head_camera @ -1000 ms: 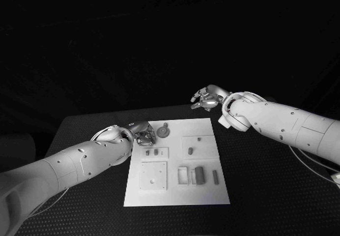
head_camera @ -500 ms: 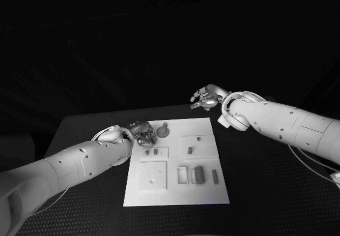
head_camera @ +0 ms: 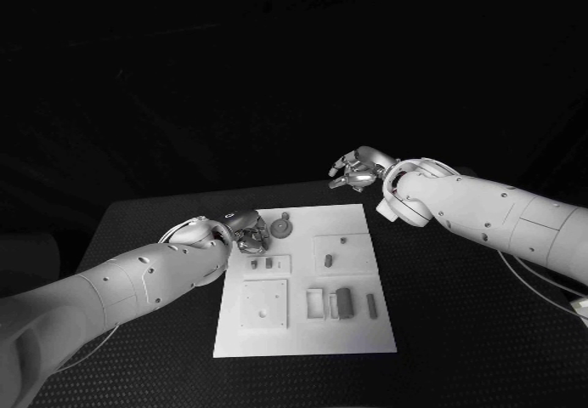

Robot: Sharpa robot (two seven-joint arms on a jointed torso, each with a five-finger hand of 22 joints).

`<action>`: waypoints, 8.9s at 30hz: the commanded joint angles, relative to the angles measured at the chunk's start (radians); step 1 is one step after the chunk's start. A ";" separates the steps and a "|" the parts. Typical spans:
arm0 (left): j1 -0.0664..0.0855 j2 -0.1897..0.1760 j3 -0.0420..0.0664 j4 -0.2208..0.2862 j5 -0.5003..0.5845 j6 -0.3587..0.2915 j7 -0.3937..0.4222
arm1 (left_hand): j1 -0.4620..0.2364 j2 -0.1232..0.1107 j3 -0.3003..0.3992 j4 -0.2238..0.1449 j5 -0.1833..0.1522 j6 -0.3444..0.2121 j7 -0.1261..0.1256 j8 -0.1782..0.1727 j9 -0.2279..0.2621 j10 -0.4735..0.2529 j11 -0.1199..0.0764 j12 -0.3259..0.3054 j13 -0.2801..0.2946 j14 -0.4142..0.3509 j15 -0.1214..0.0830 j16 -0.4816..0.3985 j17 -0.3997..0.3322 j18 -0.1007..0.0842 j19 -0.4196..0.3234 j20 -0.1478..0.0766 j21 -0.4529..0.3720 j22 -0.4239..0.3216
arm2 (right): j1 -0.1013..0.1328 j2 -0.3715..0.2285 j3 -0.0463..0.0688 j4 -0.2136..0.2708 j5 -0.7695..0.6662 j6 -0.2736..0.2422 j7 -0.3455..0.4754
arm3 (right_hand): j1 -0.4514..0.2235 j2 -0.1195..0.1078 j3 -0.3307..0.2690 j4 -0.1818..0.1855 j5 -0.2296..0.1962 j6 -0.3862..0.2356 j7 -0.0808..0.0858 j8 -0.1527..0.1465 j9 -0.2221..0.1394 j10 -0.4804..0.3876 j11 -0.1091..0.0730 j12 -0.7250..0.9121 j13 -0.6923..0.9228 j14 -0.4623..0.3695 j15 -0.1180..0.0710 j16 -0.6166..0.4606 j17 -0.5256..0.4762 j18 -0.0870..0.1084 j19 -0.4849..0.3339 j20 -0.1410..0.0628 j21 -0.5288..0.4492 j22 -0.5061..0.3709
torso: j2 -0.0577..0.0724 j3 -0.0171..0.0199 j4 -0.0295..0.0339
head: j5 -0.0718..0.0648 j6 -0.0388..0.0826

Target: Assemble the parts on the task board

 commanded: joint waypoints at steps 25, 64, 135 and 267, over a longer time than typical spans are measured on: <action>-0.014 -0.007 -0.008 0.001 0.056 -0.007 0.010 | -0.009 -0.024 -0.022 0.003 -0.005 -0.129 0.049 -0.065 -0.023 -0.039 0.016 -0.003 0.009 -0.018 0.009 0.016 -0.005 0.042 -0.018 0.008 0.007 0.023 | 0.000 0.001 0.000 0.000 -0.002 0.013 0.009 | -0.001 0.007 0.002 0.000 0.006 0.092 0.049 -0.007 -0.001 -0.104 0.033 0.002 -0.001 -0.005 0.001 -0.003 0.000 0.016 -0.003 0.001 -0.005 0.015 | 0.000 -0.0004 0.0005 | 0.000 -0.001; 0.029 -0.124 0.009 -0.045 0.635 0.126 -0.018 | -0.049 -0.003 -0.021 0.009 -0.005 -0.096 0.041 -0.026 0.000 -0.014 0.014 0.037 0.055 -0.114 0.014 -0.077 -0.058 0.024 -0.118 0.038 -0.070 -0.002 | -0.021 -0.088 -0.001 0.078 -0.122 0.074 0.060 | 0.107 -0.005 0.021 -0.008 0.005 0.021 0.081 -0.043 -0.013 -0.132 0.067 -0.291 -0.263 -0.056 0.033 -0.127 -0.082 0.016 -0.079 0.040 -0.079 -0.001 | -0.001 -0.0019 0.0038 | -0.018 0.013; 0.063 -0.345 0.039 0.278 1.052 0.206 0.065 | -0.084 -0.017 -0.053 0.007 -0.003 -0.181 0.073 -0.041 0.011 -0.161 0.087 -0.006 0.002 -0.222 0.140 -0.525 -0.136 -0.012 -0.299 0.139 -0.295 -0.244 | -0.165 -0.082 -0.073 0.151 -0.771 -0.056 -0.042 | 0.175 -0.004 0.015 -0.012 0.006 0.119 0.057 0.018 -0.125 0.169 0.096 -0.944 -0.810 0.051 0.058 -0.223 -0.139 0.016 0.008 0.030 -0.170 -0.007 | 0.000 -0.0022 0.0029 | -0.009 0.006; 0.066 -0.321 0.039 0.256 1.061 0.062 0.105 | -0.094 -0.026 -0.057 0.009 -0.003 -0.190 0.076 -0.038 0.013 -0.174 0.091 0.001 -0.009 -0.217 0.140 -0.557 -0.096 -0.011 -0.300 0.140 -0.293 -0.264 | -0.214 0.096 -0.091 0.289 -0.698 -0.150 0.047 | 0.227 0.050 0.012 -0.017 0.007 0.187 0.028 0.056 -0.117 0.249 0.060 -0.949 -0.753 0.085 0.022 -0.229 -0.105 0.016 0.044 0.007 -0.164 0.014 | 0.000 -0.0042 0.0045 | 0.166 -0.049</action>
